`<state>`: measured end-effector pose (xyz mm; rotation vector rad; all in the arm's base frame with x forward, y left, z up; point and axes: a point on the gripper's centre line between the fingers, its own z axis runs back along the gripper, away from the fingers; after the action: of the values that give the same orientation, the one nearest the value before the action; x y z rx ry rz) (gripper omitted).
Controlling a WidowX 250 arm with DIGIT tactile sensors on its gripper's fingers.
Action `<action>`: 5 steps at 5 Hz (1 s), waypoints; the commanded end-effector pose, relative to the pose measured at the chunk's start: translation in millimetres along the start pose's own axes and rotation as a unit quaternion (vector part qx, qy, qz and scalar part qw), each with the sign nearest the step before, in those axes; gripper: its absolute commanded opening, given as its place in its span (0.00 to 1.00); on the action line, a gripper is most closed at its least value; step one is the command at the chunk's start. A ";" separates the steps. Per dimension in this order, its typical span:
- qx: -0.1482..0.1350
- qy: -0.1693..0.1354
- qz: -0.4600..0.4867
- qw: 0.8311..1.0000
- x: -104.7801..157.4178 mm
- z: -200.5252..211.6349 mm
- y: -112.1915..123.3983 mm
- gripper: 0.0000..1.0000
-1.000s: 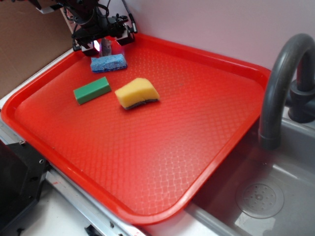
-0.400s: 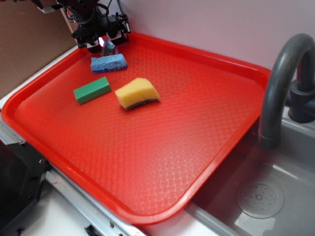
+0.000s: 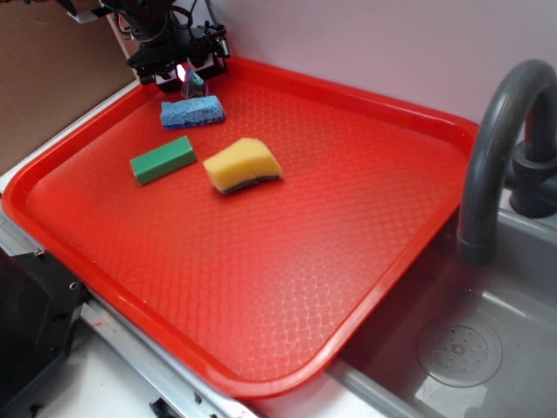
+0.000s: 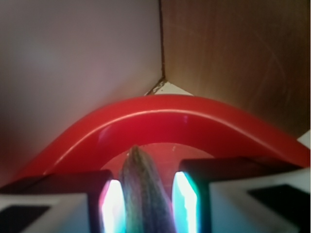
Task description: Grab the wood chip.
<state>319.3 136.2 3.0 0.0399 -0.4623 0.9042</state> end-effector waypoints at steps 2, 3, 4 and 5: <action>-0.016 0.040 0.049 0.998 7.8 110.8 -8.2 0.00; -0.017 0.083 0.009 0.996 -4.4 164.0 -18.8 0.00; -0.053 0.130 -0.024 0.990 -25.5 219.0 -25.1 0.00; -0.065 0.161 -0.049 0.984 -47.3 259.7 -23.3 0.00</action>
<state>212.8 14.3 203.2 -0.1951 -0.1612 0.7653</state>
